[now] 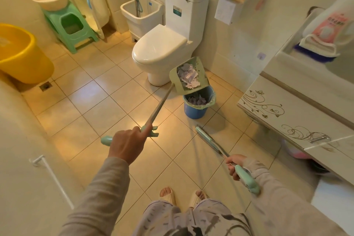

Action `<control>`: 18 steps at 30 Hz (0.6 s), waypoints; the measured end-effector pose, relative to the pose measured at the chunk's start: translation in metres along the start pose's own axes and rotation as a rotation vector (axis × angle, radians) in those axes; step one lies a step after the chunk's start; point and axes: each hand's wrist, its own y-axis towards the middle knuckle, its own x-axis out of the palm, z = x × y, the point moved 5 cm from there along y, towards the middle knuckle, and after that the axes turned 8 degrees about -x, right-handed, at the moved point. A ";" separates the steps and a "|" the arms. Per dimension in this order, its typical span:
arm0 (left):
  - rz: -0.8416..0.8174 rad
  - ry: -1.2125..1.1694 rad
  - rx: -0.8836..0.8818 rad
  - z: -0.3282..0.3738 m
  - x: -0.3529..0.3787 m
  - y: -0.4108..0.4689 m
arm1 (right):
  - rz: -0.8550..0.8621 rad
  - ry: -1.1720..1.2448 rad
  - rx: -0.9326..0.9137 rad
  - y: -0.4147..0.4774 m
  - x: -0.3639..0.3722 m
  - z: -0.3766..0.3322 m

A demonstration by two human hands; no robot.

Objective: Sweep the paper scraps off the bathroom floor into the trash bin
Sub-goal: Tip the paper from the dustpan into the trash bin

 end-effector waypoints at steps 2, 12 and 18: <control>-0.040 0.072 0.086 0.005 0.011 -0.003 | 0.000 0.006 0.003 0.002 -0.001 0.007; -0.116 0.238 0.236 0.013 0.036 -0.001 | 0.010 -0.010 0.017 0.006 0.007 0.021; -0.210 0.419 0.363 0.010 0.064 0.001 | 0.003 -0.015 0.018 0.004 0.004 0.014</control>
